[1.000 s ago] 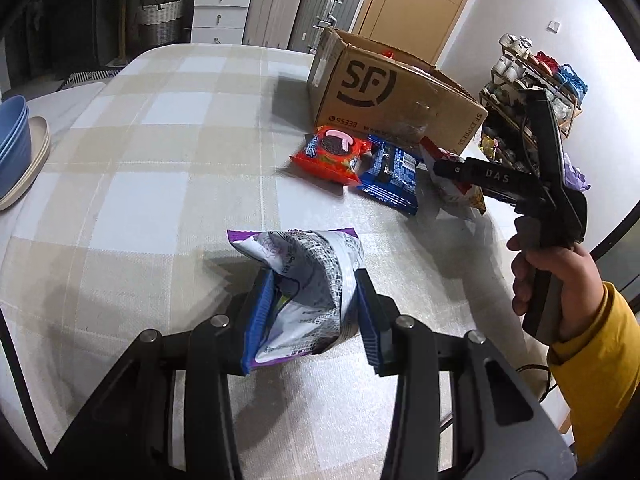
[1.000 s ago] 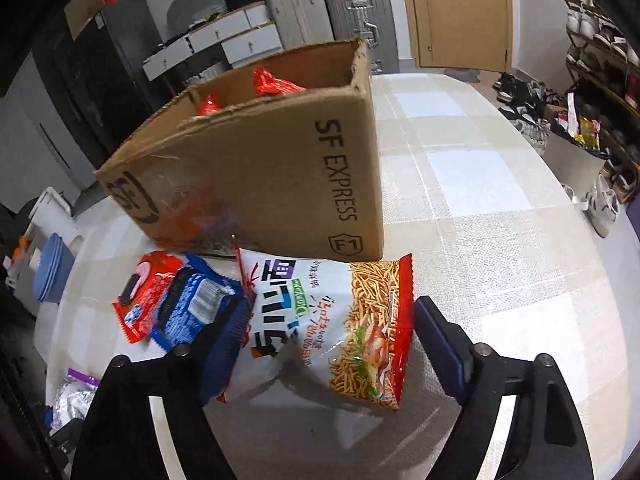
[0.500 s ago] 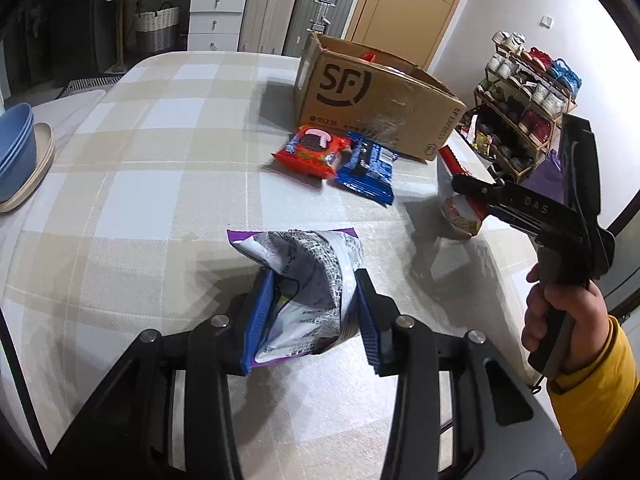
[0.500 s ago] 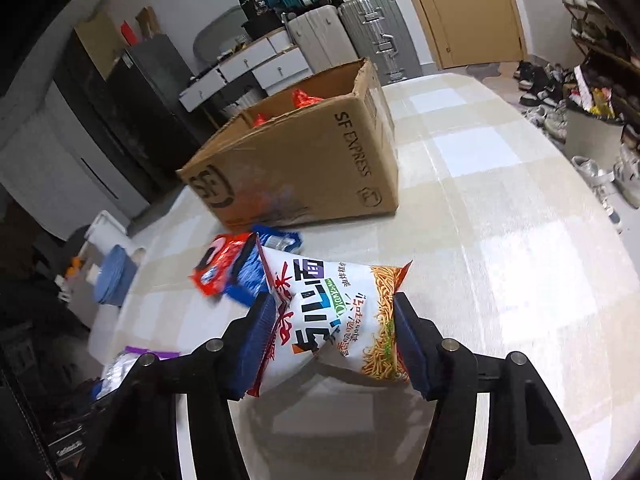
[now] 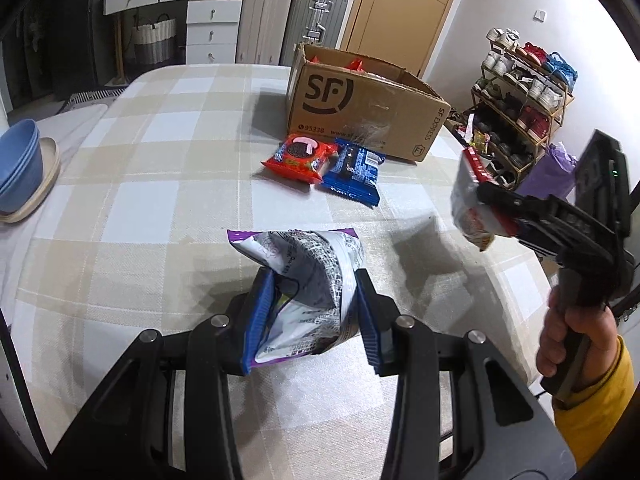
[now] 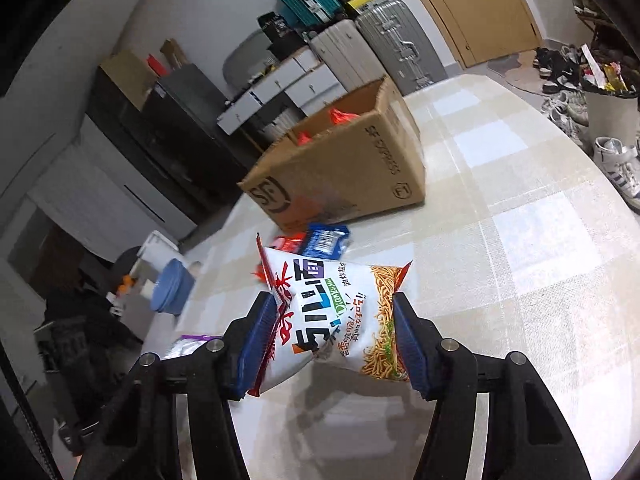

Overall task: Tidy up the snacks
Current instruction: 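Lift both held bags and carry them over the cardboard box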

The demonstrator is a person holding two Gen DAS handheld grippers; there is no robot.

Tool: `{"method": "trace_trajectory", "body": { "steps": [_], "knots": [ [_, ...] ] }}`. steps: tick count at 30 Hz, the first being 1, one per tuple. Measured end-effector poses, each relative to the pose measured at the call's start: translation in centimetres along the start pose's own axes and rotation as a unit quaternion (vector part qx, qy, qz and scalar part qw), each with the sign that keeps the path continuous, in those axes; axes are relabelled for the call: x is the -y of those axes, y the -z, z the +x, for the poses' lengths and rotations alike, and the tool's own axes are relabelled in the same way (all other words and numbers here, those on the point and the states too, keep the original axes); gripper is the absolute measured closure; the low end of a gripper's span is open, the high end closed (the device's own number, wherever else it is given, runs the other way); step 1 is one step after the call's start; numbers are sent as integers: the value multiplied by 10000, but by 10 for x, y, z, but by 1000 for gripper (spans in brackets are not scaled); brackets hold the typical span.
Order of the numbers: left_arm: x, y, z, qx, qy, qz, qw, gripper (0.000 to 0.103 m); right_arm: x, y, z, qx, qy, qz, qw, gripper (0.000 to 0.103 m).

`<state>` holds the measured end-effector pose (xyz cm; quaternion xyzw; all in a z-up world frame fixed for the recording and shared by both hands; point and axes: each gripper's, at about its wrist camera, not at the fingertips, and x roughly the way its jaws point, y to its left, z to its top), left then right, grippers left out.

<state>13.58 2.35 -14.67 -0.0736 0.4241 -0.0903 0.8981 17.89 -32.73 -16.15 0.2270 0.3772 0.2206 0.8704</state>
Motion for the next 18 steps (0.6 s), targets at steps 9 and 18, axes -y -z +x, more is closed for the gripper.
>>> {"method": "trace_trajectory", "body": {
  "steps": [9, 18],
  "knots": [
    [5, -2, -19, 182, -60, 111, 9998, 66, -22, 9, -27, 120, -295, -83, 9995, 44],
    [13, -11, -34, 300, 28, 243, 9993, 66, -30, 1, -35, 179, -421, -103, 9989, 44]
  ]
}}
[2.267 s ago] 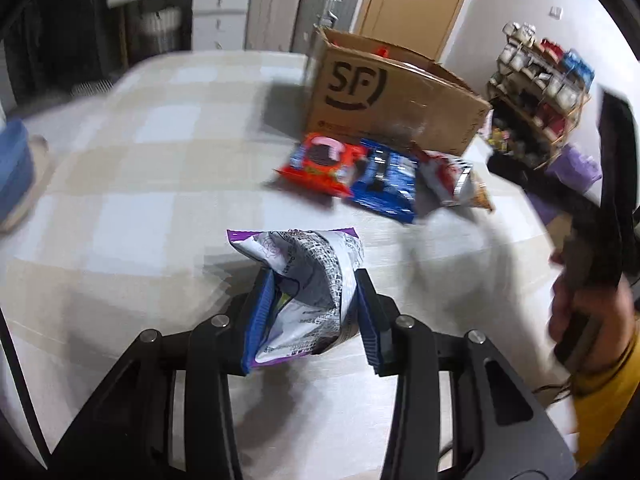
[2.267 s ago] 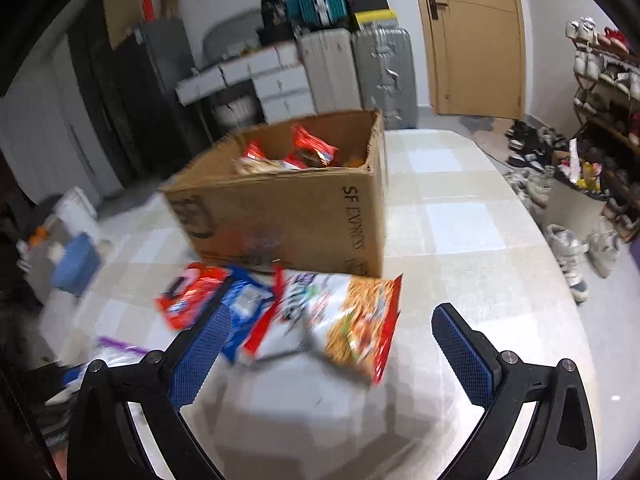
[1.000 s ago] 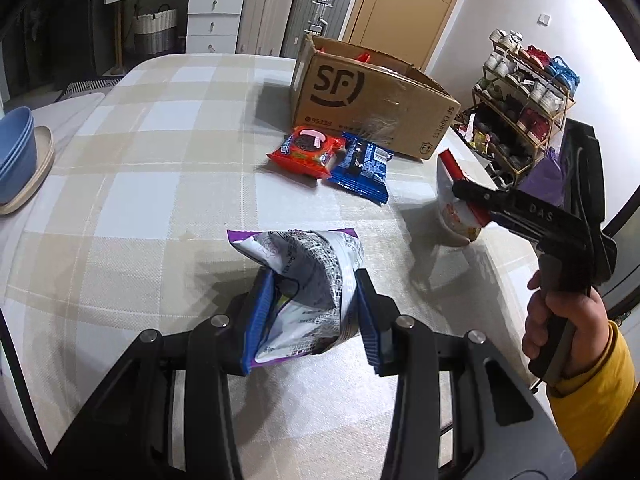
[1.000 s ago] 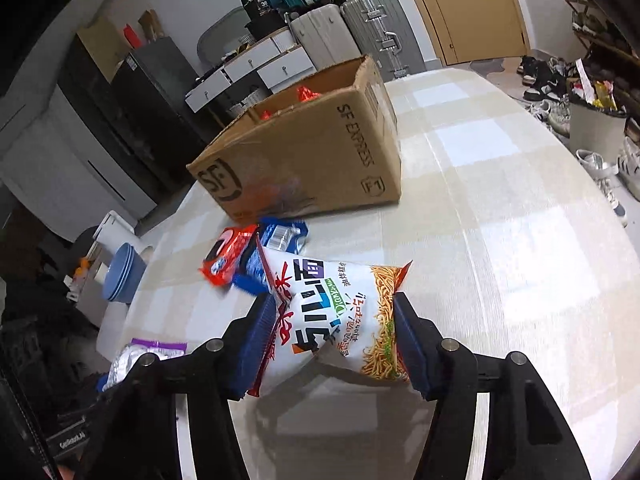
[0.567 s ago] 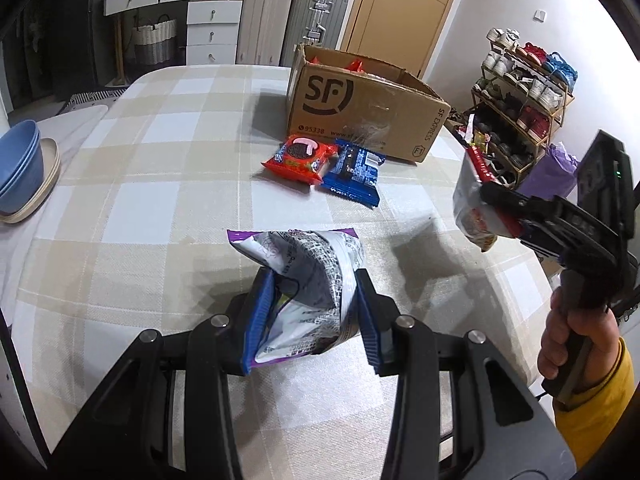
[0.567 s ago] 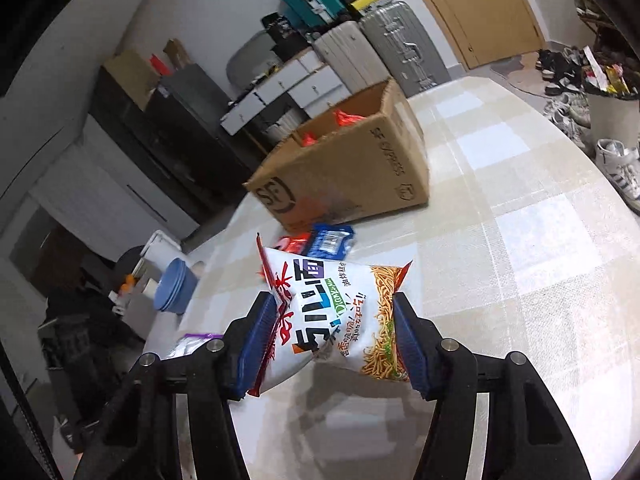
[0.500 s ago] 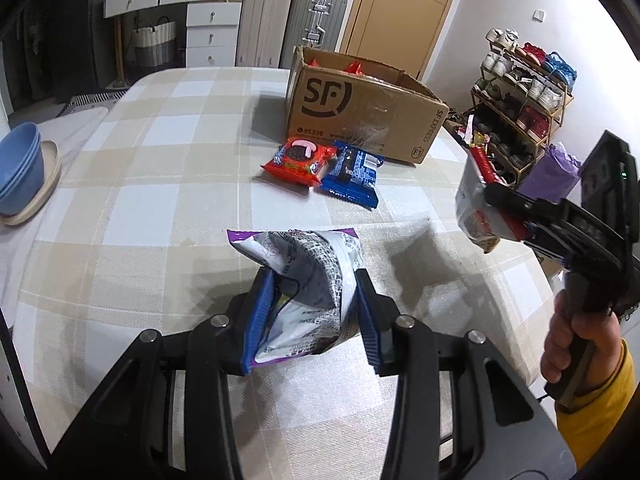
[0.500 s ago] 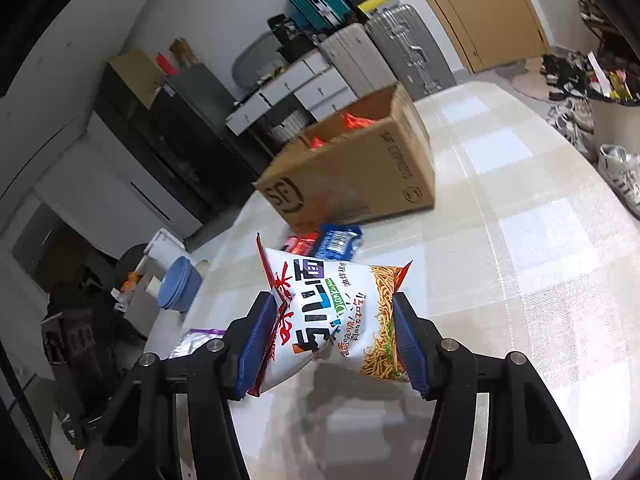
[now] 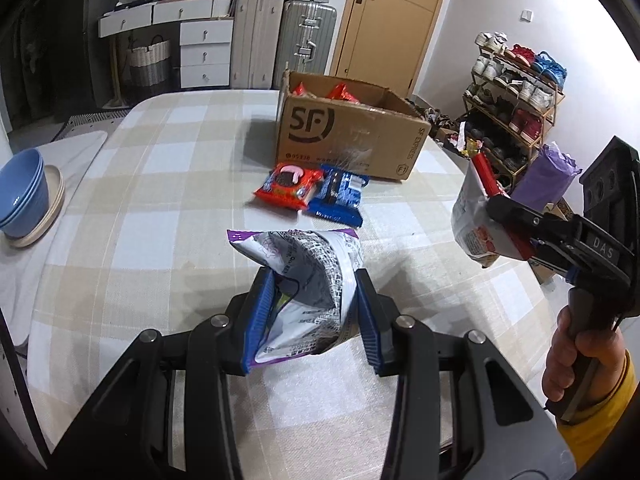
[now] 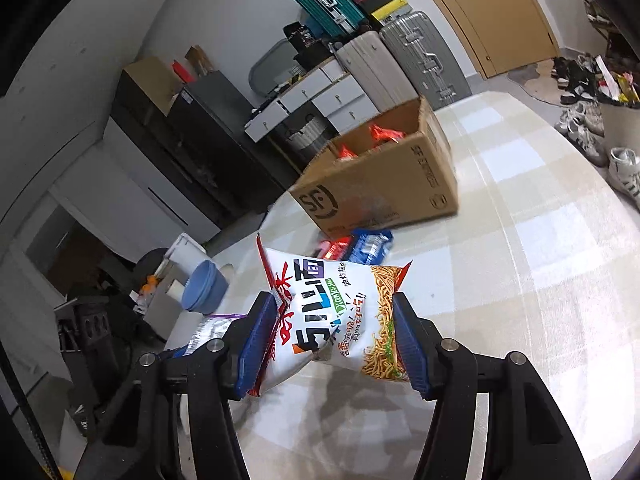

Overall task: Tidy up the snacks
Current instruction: 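Lift both held bags and carry them over the cardboard box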

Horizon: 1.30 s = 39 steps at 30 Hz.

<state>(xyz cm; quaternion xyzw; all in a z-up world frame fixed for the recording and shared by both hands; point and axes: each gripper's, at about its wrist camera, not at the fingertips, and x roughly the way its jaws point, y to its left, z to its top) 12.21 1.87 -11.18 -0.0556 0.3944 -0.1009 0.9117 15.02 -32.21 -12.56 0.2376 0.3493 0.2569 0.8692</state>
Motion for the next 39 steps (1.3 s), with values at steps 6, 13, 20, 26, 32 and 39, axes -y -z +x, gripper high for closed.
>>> {"method": "trace_trajectory", "body": {
  "steps": [6, 13, 20, 26, 32, 39],
  "knots": [
    [-1, -33, -7, 174, 108, 28, 9998, 66, -25, -33, -13, 256, -157, -402, 9987, 44],
    [-3, -106, -13, 572, 206, 102, 9981, 66, -48, -96, -9, 460, -365, -752, 9954, 44],
    [-12, -188, 10, 684, 255, -169, 9972, 66, -54, -165, 18, 571, -477, -899, 9932, 44],
    [-3, -245, 50, 610, 229, -48, 9979, 66, -48, -211, 47, 584, -467, -856, 9935, 44],
    [13, -280, 103, 398, 146, 217, 9989, 66, -25, -244, 82, 437, -338, -673, 9962, 44],
    [26, -296, 158, 121, 110, 359, 9992, 66, 3, -252, 118, 156, -176, -503, 9985, 44]
  ]
}}
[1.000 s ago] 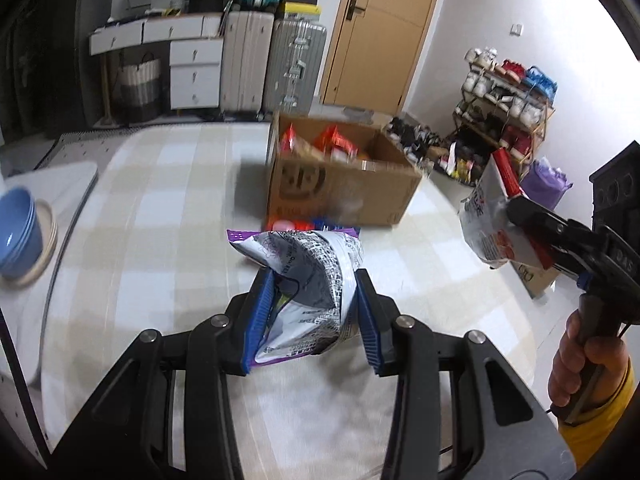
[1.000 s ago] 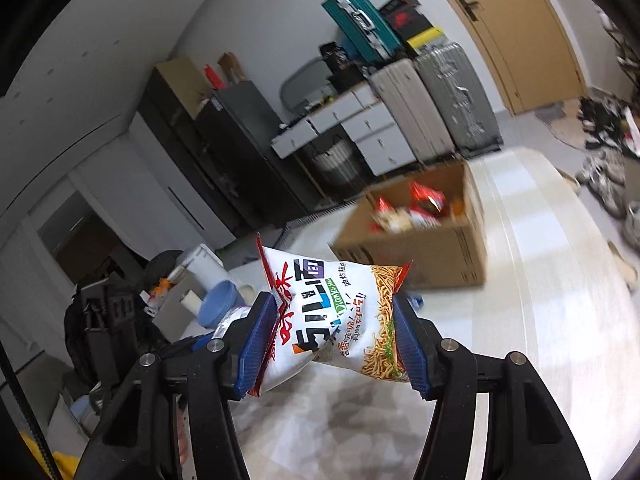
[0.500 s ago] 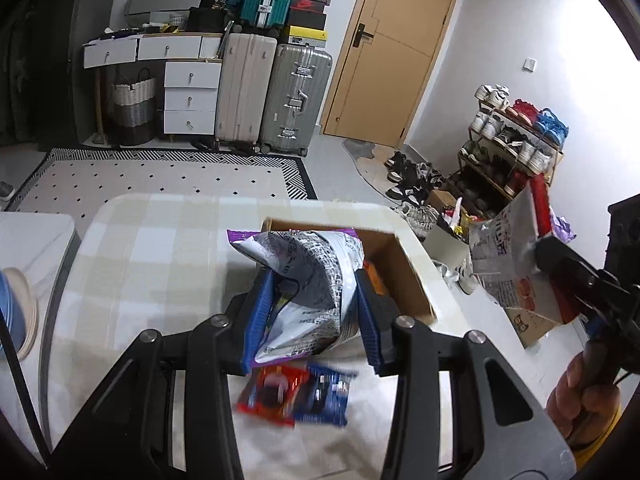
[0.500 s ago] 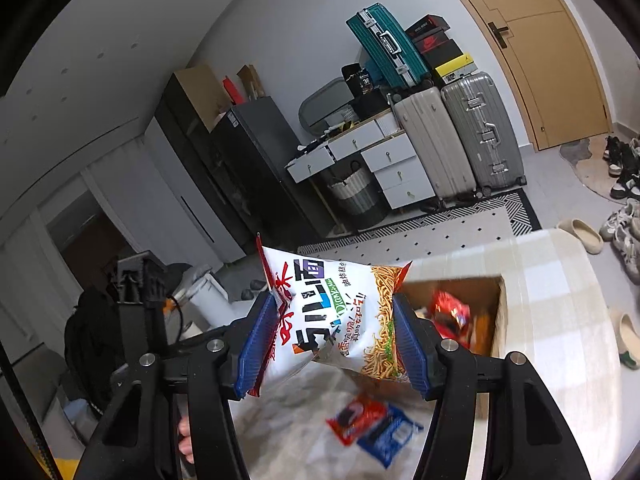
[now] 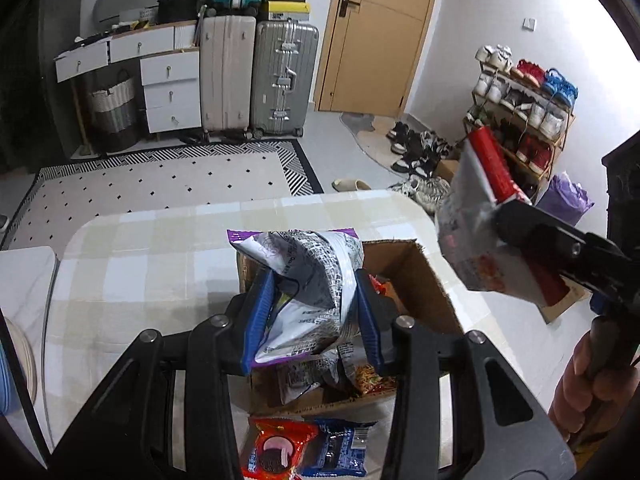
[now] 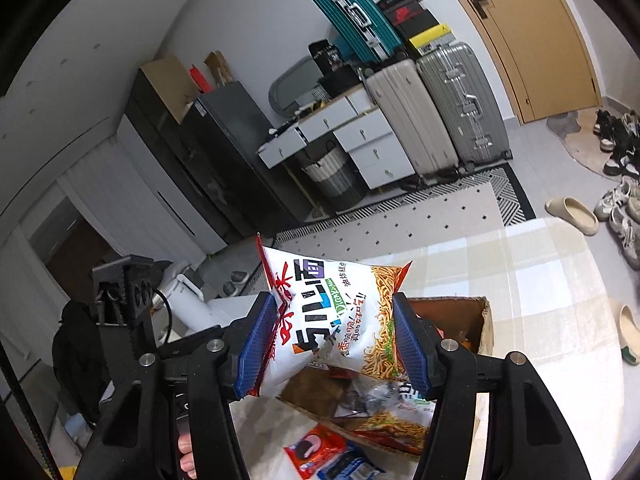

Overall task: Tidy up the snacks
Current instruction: 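Lift both held bags and carry them over the cardboard box, then lower both bags into the box and open both grippers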

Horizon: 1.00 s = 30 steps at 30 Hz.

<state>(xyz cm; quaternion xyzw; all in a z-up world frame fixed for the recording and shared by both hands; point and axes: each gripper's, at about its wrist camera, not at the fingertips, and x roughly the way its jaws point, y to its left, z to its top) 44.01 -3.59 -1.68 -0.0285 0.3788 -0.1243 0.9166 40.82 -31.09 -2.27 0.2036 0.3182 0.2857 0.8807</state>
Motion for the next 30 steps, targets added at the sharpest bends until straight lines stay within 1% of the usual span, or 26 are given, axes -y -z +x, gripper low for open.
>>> {"method": "trace_trajectory", "body": {
  "steps": [4, 12, 20, 23, 27, 29, 30],
  "knots": [
    [4, -3, 25, -88, 53, 108, 9999, 66, 14, 5, 7, -26, 10, 128, 9999, 44],
    [7, -1, 51, -190, 120, 183, 9996, 66, 33, 16, 22, -189, 193, 215, 9994, 44],
    [7, 2, 59, -187, 106, 273, 9994, 66, 41, 23, 32, -306, 270, 189, 9990, 44],
    [7, 10, 55, -219, 99, 288, 9993, 66, 37, 25, 33, -309, 327, 104, 9989, 44],
    [7, 8, 50, -179, 85, 297, 9994, 65, 31, 28, 37, -359, 410, 25, 9985, 43],
    [8, 8, 48, -163, 24, 320, 9994, 60, 30, 28, 42, -405, 465, 24, 9981, 43],
    [7, 9, 47, -154, 12, 320, 9994, 59, 30, 28, 43, -430, 492, 6, 9979, 43]
  ]
}}
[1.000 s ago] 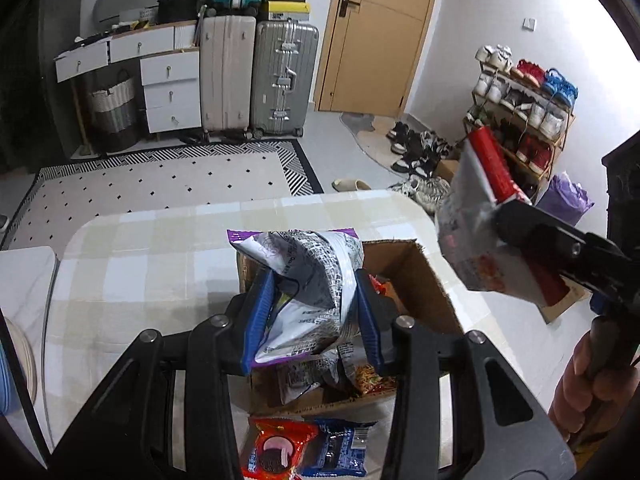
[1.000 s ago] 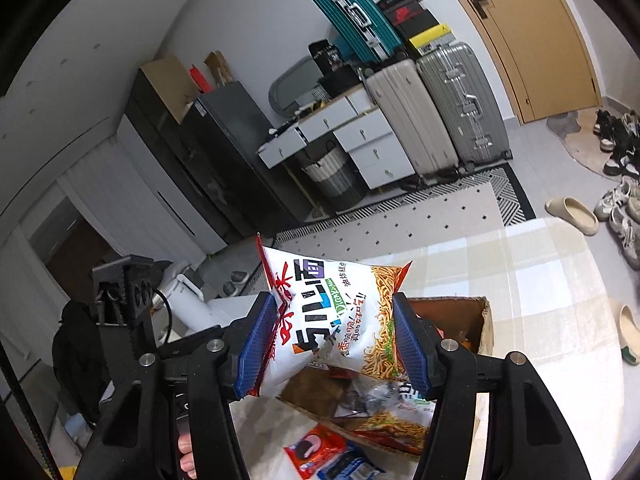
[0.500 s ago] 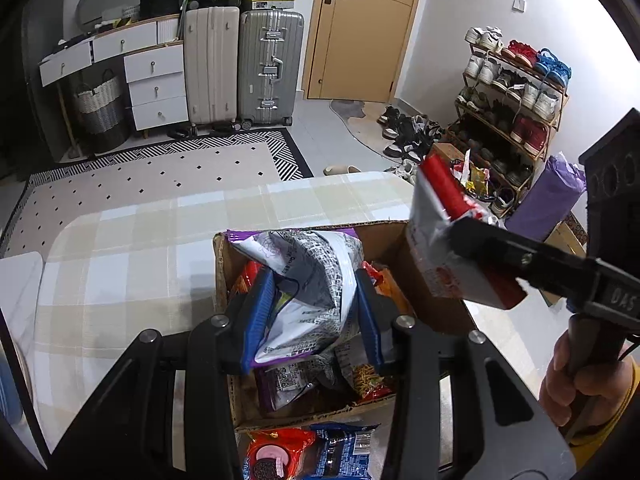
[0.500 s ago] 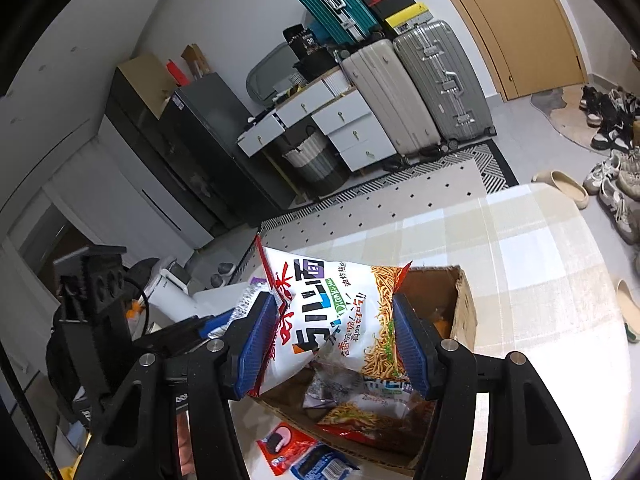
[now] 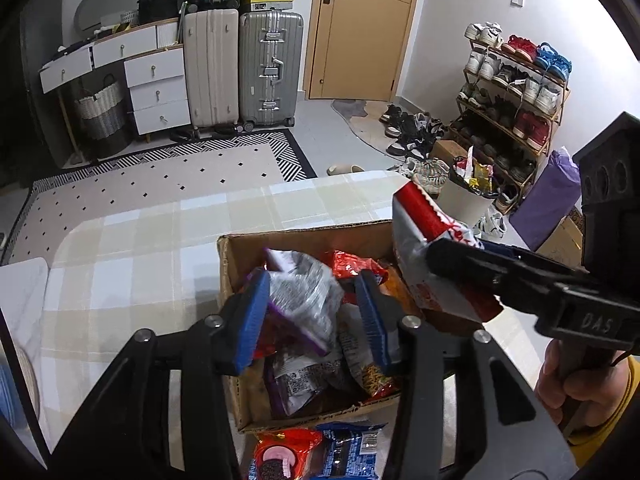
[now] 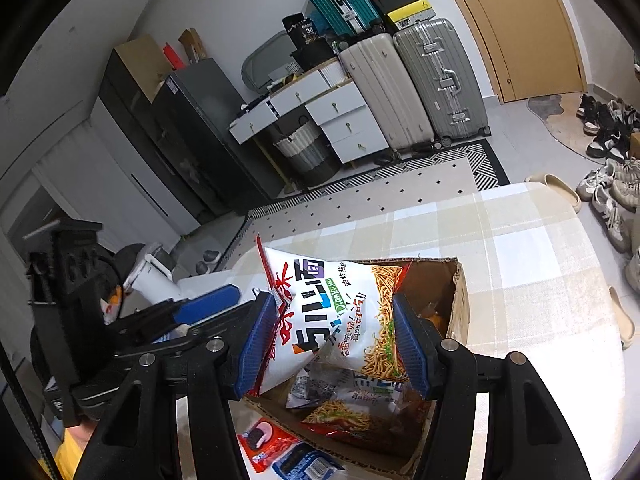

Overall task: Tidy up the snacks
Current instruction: 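Lower both bags into the box and open both grippers, then withdraw both tools from the box toward the Oreo and blue packs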

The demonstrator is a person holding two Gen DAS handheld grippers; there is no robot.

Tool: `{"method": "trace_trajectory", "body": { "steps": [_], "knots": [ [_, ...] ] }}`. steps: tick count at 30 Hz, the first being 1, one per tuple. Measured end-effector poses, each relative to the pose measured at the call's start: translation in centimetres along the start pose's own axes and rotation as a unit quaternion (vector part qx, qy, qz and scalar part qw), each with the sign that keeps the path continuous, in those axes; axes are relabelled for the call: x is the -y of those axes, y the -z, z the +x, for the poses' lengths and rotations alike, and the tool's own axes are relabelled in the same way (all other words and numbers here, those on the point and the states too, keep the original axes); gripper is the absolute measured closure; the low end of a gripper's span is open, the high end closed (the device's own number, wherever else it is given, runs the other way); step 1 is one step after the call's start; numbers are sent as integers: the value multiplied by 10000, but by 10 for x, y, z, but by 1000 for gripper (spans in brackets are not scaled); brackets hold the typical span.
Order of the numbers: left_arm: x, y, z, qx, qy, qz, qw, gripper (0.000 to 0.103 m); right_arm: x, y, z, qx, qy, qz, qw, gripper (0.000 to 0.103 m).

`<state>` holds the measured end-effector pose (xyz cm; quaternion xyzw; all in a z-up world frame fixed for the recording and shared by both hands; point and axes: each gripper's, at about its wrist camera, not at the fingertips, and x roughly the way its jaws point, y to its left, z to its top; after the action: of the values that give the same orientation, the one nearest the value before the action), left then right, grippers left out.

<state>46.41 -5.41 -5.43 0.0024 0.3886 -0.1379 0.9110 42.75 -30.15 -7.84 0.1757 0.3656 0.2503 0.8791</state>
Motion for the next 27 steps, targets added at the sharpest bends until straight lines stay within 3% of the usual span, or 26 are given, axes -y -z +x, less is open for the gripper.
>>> {"method": "trace_trajectory", "body": {
  "steps": [13, 25, 27],
  "knots": [
    [9, 6, -34, 65, -80, 116, 9999, 53, 0, 4, -3, -32, 245, 99, 9996, 41],
    [20, 24, -102, 334, -41, -97, 9994, 53, -47, 7, -64, 263, 22, -218, 9994, 40],
    [25, 30, -116, 393, -45, -79, 9992, 53, -63, 11, -79, 353, 19, -363, 9987, 36]
  ]
}}
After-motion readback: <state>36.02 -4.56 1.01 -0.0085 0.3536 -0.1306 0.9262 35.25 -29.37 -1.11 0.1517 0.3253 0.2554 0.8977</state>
